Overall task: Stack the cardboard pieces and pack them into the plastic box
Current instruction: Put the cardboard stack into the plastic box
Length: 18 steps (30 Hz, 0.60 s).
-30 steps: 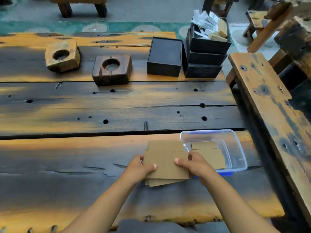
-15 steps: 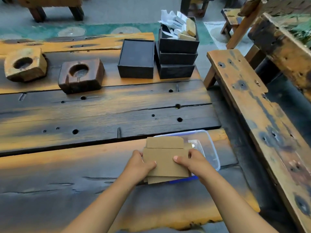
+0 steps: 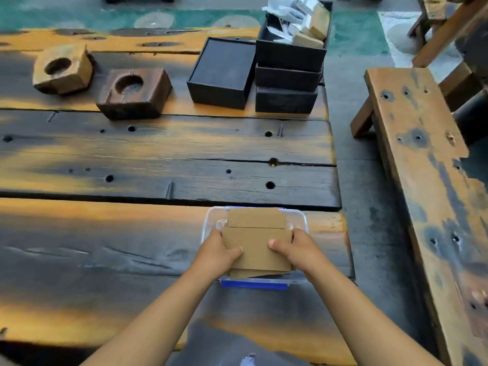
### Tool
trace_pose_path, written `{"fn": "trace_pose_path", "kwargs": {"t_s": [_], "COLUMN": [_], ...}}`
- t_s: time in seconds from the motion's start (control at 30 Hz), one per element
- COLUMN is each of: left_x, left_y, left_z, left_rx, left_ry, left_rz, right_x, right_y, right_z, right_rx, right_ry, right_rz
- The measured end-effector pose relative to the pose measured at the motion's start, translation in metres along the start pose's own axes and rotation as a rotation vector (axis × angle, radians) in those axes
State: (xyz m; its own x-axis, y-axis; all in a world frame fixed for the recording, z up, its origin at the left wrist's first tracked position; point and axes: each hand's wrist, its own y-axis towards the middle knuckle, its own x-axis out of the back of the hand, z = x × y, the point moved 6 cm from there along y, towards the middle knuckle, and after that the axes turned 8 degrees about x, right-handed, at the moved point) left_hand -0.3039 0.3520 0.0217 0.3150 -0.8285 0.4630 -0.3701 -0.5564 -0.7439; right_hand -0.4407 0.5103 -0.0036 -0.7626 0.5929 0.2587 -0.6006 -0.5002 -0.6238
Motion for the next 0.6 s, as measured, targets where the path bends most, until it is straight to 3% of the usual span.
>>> {"fn": "trace_pose_path", "kwargs": {"t_s": [0.6], "left_x": [-0.003], "left_y": [0.029], "left_z": [0.003], "left_rx": [-0.013], "left_ry": [0.095], "left_rz": [0.207], "right_x": [-0.020], "right_y": [0.010], "right_z": [-0.016], "right_rx": [-0.071], "right_ry": [-0.074], "right_rz": [0.016]}}
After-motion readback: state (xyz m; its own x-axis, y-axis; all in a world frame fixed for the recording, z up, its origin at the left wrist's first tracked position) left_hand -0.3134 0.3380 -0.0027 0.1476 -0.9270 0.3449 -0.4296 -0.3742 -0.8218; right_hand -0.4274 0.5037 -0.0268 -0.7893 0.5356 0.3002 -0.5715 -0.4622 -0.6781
